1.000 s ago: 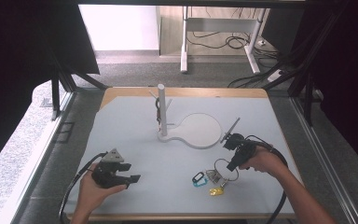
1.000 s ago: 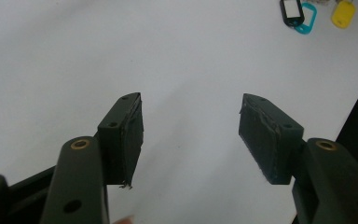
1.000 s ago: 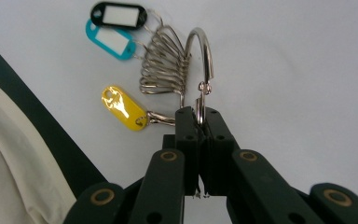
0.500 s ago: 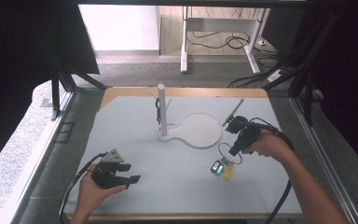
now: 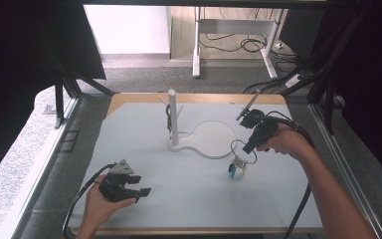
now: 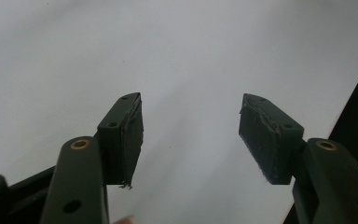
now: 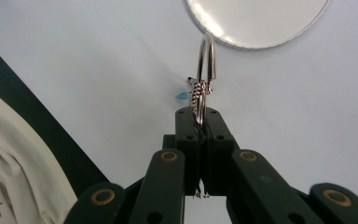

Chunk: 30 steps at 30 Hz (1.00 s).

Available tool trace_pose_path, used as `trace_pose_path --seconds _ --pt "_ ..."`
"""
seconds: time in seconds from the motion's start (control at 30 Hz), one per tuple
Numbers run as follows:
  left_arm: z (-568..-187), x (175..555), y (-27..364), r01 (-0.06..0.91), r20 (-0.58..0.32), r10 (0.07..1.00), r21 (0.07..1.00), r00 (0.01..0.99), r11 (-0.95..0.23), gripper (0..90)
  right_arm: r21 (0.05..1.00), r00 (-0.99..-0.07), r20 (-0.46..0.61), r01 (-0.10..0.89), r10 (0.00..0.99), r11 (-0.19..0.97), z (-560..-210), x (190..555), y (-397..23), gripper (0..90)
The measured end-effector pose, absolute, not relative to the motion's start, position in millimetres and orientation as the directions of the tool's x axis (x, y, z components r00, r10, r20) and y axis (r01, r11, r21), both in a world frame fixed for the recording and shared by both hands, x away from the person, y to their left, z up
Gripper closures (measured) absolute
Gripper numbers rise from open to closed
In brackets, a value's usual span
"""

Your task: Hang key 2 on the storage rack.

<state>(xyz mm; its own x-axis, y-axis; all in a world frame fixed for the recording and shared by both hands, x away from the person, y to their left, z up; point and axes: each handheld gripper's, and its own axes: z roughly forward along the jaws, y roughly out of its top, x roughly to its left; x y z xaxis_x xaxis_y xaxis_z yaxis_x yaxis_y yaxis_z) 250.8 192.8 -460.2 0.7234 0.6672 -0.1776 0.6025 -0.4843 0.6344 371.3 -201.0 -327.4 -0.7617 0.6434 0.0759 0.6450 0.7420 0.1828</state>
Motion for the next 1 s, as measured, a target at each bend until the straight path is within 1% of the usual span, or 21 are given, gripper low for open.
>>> trace_pose_path --seconds 0.3,0.67,1.0 --pt "-462.1 251.0 188.2 0.601 -0.177 0.658 0.625 0.731 -0.499 40.3 0.177 -0.755 0.091 0.653 0.649 0.736 -325.7 380.2 -193.9 87.0" --pt "-462.8 250.5 186.2 0.602 -0.178 0.659 0.623 0.731 -0.499 40.4 0.182 -0.758 0.083 0.649 0.646 0.738 -313.7 390.5 -181.1 87.0" --pt "-461.7 250.4 186.8 0.596 -0.177 0.652 0.624 0.737 -0.505 40.4 0.185 -0.736 0.080 0.674 0.673 0.715 -308.2 405.3 -171.4 87.0"
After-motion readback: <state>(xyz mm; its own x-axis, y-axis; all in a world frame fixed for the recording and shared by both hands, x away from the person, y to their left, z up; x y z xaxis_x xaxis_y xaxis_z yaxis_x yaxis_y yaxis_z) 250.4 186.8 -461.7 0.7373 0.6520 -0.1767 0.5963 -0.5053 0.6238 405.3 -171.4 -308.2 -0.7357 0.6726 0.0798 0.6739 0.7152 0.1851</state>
